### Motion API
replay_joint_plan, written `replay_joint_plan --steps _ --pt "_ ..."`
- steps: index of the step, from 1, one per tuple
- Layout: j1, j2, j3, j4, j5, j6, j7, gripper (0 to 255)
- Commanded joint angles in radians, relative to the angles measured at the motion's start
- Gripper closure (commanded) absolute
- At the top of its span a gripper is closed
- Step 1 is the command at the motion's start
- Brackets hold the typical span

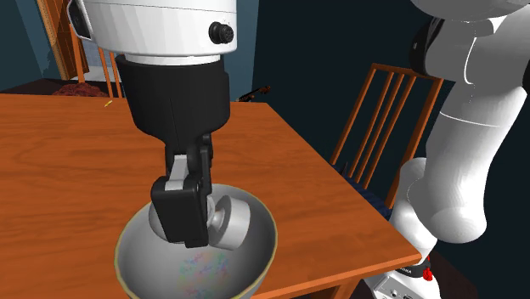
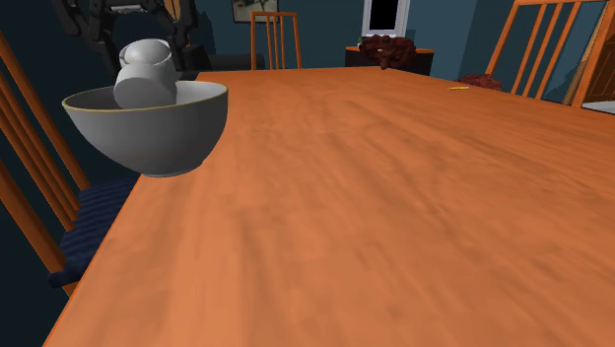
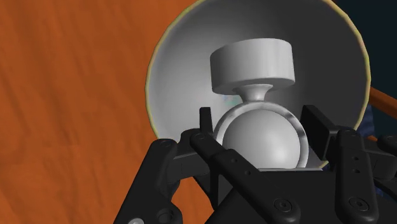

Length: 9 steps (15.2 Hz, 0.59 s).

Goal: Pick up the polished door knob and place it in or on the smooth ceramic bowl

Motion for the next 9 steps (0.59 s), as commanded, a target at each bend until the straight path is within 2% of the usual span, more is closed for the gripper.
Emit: replay_joint_plan --steps 1,4,5,9 --pt "0.000 0.000 0.000 -0.001 0.000 0.001 0.000 255" --pt "0.000 0.000 0.000 -0.001 0.000 0.001 0.000 255" --pt "0.000 0.000 0.000 -0.001 0.000 0.001 0.000 0" --pt "0.000 0.000 0.000 -0.001 0.000 0.001 0.000 0"
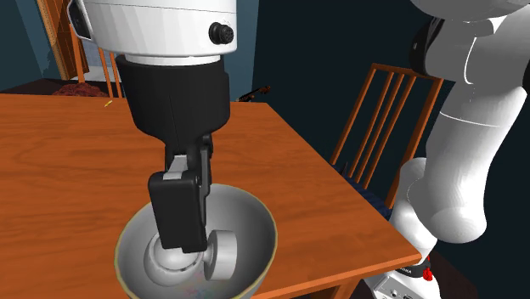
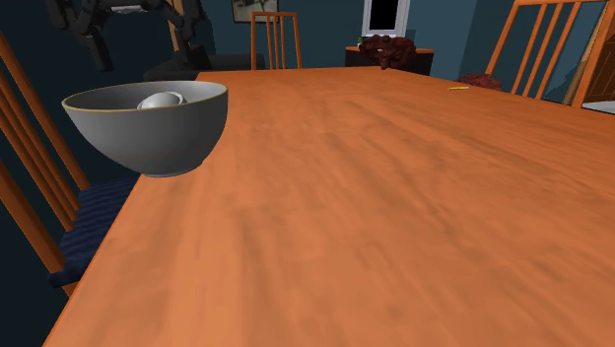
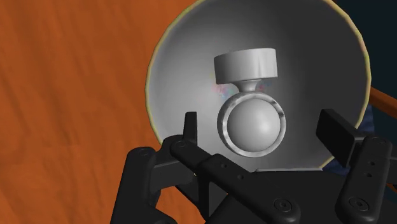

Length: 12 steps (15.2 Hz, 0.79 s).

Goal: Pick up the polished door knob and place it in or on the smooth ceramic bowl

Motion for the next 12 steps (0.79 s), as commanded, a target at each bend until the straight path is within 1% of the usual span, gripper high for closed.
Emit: replay_joint_plan --steps 1,5,12 --pt "0.000 0.000 0.000 0.000 0.000 0.000 0.000 0" --pt "0.038 0.078 0.018 0.205 -0.054 -0.151 0.034 0" --pt "0.039 0.078 0.017 0.205 -0.053 -0.151 0.033 0"
